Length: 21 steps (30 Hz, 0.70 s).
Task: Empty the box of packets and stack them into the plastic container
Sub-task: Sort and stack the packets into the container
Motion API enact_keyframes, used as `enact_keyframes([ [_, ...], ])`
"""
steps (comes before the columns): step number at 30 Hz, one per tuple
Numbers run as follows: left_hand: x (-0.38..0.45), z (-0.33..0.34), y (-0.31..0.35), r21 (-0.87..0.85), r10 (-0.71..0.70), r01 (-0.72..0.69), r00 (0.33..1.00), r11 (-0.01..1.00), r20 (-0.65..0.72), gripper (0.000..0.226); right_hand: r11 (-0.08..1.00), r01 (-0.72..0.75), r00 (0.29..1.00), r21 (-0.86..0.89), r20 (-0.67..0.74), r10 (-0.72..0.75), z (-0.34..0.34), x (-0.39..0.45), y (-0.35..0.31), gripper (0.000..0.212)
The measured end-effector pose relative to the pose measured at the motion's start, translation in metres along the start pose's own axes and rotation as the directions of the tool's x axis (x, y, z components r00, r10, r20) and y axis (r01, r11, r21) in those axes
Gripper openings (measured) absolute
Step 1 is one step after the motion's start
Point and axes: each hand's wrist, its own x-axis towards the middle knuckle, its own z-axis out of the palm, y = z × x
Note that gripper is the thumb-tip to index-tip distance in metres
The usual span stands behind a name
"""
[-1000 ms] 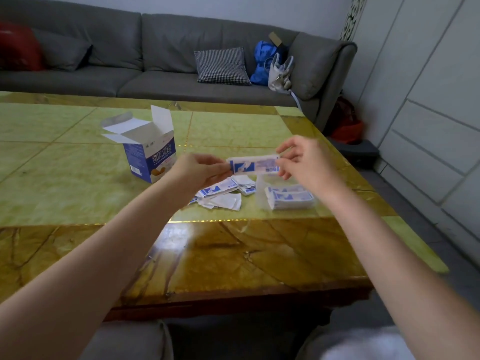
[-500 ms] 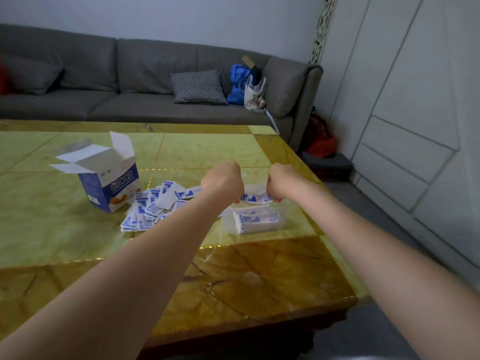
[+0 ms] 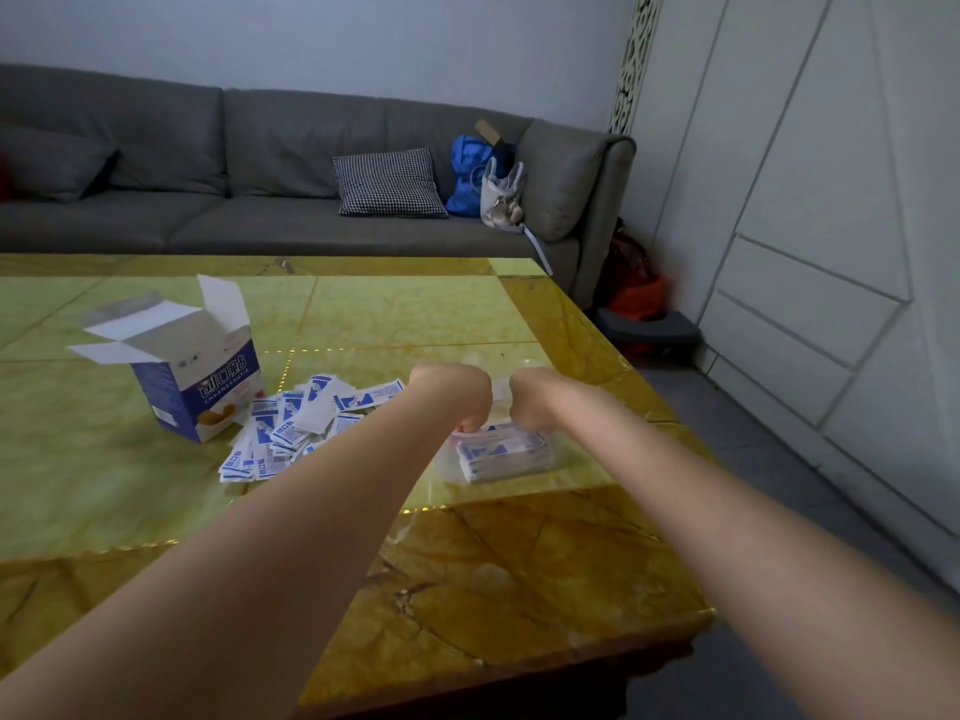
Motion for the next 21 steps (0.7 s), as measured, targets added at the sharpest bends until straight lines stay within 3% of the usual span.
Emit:
enact_keyframes([
  [4,0.002,-0.002,0.004,0.047,0.011,-0.014,0.997,0.999,0.073,0.027,0.999,0.032,0.998,0.024,0.045,-0.033,-0.005,-0.009,-0.001,0.015],
  [14,0.003,-0.004,0.003,0.077,0.018,-0.026,0.994,0.997,0.109,0.033,1.0,-0.01,0.995,-0.006,0.095,0.01,-0.009,-0.011,-0.002,0.019],
  [16,0.003,-0.004,0.003,0.088,0.02,-0.03,0.994,0.996,0.109,0.032,0.998,-0.008,0.993,-0.062,0.113,0.015,-0.013,-0.015,-0.005,0.004],
  [18,0.001,-0.005,0.004,0.085,0.026,-0.036,0.993,0.996,0.112,0.031,0.997,-0.007,0.992,-0.081,0.123,0.017,-0.014,-0.015,-0.005,0.039],
  [21,-0.001,-0.006,0.005,0.096,0.043,-0.054,0.992,0.994,0.121,0.031,0.994,0.036,0.988,-0.1,0.151,-0.021,-0.013,-0.011,-0.004,0.045],
])
